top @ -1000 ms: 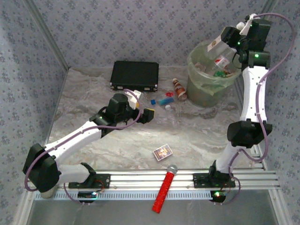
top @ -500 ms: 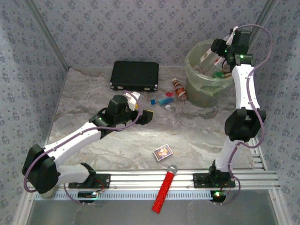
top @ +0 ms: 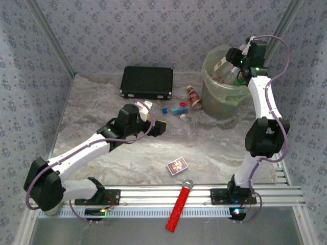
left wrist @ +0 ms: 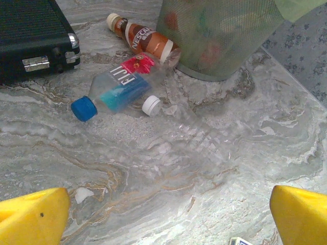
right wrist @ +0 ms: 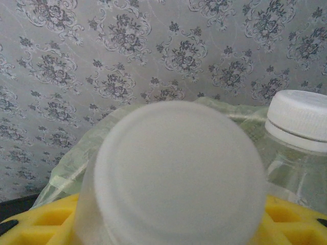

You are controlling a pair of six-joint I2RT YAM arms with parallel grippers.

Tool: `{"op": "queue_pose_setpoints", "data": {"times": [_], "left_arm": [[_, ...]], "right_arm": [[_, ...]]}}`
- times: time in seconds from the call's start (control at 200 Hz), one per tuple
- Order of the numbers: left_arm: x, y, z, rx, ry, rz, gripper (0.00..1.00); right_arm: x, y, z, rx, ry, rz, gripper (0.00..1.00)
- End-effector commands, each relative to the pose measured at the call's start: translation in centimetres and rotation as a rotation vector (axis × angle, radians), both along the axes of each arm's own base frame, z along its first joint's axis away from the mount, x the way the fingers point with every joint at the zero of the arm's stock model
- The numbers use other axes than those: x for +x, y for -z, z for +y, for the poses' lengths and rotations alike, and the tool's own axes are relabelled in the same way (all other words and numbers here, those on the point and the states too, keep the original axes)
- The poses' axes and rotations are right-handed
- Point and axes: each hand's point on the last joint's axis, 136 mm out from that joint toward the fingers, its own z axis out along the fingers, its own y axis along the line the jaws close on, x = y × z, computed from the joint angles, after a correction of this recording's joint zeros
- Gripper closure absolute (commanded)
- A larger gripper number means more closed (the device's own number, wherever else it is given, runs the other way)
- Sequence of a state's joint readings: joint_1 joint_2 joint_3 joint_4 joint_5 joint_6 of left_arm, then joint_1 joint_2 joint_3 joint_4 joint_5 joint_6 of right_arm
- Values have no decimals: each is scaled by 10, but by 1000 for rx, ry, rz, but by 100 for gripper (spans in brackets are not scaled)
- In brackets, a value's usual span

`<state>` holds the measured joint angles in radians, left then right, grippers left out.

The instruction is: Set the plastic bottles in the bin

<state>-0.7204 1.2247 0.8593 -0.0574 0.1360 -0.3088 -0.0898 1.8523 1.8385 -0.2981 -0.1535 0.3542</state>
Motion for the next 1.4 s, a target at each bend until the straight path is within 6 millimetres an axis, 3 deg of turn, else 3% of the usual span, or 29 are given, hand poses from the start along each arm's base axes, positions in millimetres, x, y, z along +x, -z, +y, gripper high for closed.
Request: {"op": "queue_pose_setpoints", "data": {"times": [0.0, 0.23, 0.44, 0.605, 0.765, 0.86, 0.974, 1.169, 1.314, 1.394], "left_arm": [[-3, -6, 4, -6, -12, -13, 0], [-1, -2, 2, -4, -11, -5, 0], [0, -1, -1, 2, -4, -2, 0], [1, -1, -2, 2, 0, -3, 0], [0, -2, -3, 1, 5, -2, 0], [0, -2, -1, 2, 2, -2, 0], [-1, 0, 1, 5, -5, -1, 0], [2, 8, 7, 39, -39, 10, 0], [7, 13, 3, 60, -40, 30, 0], [11, 13, 2, 79, -47, 42, 0]], "right_arm": [[-19, 20, 7, 2, -18, 134, 41], [-42, -25, 4, -61, -6, 92, 21], [-67, -53, -10, -81, 39, 77, 15], [-71, -77, -20, -82, 65, 26, 23], [-57, -96, -26, -78, 69, -14, 37], [-45, -102, -29, -46, 66, -38, 41], [-39, -89, -13, -32, 19, -1, 45], [-51, -39, 28, -21, -76, 82, 51], [-59, -5, 41, 1, -106, 129, 51], [-60, 1, 41, 2, -106, 140, 52]]}}
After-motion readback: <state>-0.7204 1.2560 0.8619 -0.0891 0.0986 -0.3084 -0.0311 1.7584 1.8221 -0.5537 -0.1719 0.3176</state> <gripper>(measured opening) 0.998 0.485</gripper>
